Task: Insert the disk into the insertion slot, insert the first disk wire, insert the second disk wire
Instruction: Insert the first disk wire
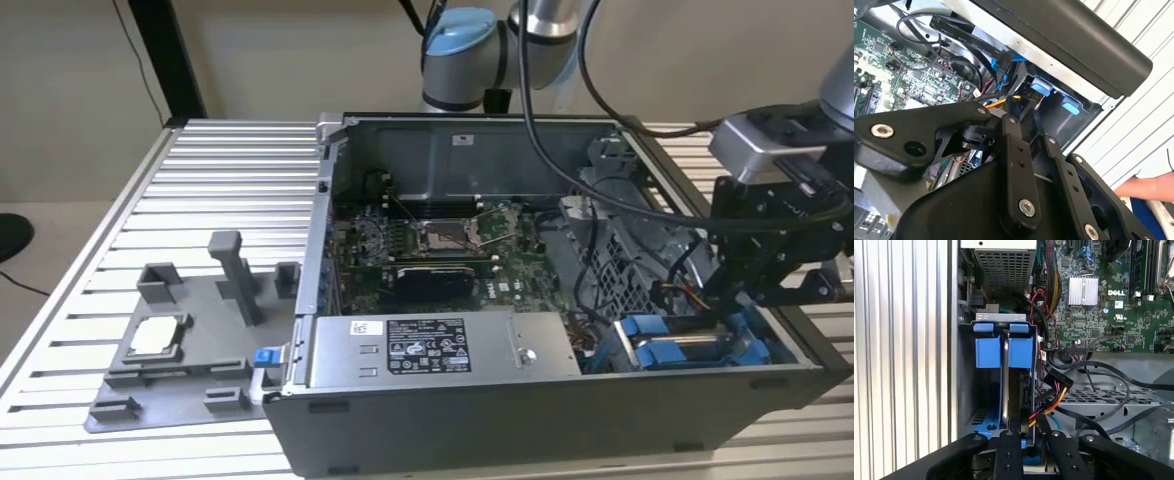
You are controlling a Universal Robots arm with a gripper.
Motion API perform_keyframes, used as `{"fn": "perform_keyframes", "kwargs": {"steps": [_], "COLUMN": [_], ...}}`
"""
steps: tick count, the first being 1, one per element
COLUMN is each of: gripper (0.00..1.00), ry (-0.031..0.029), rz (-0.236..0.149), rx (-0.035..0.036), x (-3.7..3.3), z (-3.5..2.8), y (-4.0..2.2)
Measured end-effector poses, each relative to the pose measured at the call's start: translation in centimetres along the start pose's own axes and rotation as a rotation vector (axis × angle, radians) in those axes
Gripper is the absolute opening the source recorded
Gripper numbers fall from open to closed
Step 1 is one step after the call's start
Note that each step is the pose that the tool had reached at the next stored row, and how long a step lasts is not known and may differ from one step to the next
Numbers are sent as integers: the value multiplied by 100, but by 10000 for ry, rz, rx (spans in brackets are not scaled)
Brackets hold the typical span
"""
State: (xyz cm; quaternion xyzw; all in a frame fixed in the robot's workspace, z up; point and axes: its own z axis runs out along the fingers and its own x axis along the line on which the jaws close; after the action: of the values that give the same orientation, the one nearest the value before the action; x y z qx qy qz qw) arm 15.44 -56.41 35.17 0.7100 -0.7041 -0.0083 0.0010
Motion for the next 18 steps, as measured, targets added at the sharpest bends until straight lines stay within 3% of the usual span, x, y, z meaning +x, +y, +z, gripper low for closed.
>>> {"fn": "perform_keyframes", "kwargs": {"steps": [6, 11, 18], "gripper": [100, 100, 100], "ry": [2, -2, 0], "rz": [0, -3, -10], "rx": [1, 0, 0], "x": [-31, -33, -51], "z": [-126, -126, -129], "y": [1, -4, -148]}}
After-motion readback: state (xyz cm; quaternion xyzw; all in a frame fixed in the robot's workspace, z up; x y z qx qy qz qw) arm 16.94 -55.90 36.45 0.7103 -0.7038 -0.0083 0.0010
